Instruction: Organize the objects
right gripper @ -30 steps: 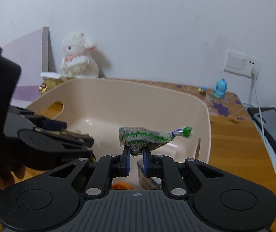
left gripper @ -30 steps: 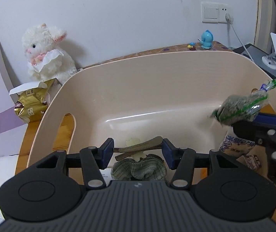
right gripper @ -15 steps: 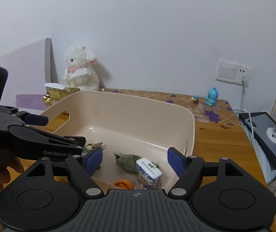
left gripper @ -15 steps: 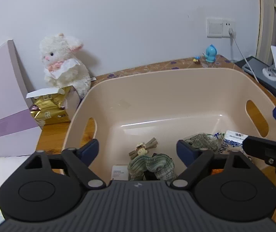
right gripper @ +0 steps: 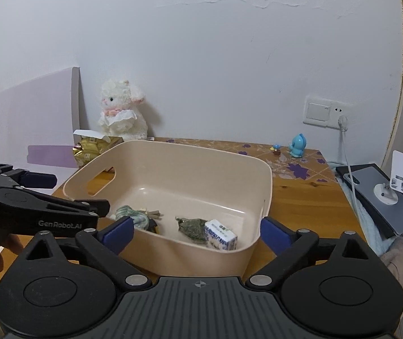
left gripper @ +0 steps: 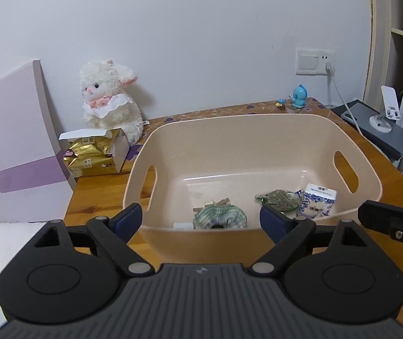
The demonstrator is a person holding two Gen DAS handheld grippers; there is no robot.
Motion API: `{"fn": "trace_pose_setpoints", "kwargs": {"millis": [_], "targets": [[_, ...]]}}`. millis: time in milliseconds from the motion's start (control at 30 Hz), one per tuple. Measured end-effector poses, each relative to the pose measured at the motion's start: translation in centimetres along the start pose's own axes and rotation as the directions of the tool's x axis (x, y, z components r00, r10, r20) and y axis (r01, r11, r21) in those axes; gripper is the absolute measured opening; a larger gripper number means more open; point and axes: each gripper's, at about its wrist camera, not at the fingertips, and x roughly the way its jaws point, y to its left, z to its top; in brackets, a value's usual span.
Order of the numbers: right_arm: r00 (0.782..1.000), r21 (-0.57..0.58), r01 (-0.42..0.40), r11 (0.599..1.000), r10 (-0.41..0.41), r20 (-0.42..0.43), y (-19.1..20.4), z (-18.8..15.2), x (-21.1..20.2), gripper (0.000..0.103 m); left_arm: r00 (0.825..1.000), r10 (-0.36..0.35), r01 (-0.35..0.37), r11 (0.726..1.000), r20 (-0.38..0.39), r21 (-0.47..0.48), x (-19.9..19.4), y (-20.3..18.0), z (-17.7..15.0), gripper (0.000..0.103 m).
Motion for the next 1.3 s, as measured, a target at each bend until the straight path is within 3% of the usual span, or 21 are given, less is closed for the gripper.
{"fn": "trace_pose_setpoints", "kwargs": {"millis": [833, 1300], "targets": [[1.000, 0.001, -0.006, 1.000, 0.006, -0.031, 0.9, -3.5, -6.6, 0.103, 1.000, -0.007, 0.007, 1.000, 0.015, 0.009, -9.7, -0.7, -6.1, 0.096], [0.999, -0.009, -0.025, 1.000, 0.025, -0.048, 1.8, -5.1, -9.6, 0.103, 0.999, 0.011, -0.010, 1.000, 0.051, -0.013, -14.0, -1.6, -7.6, 0.096]]}}
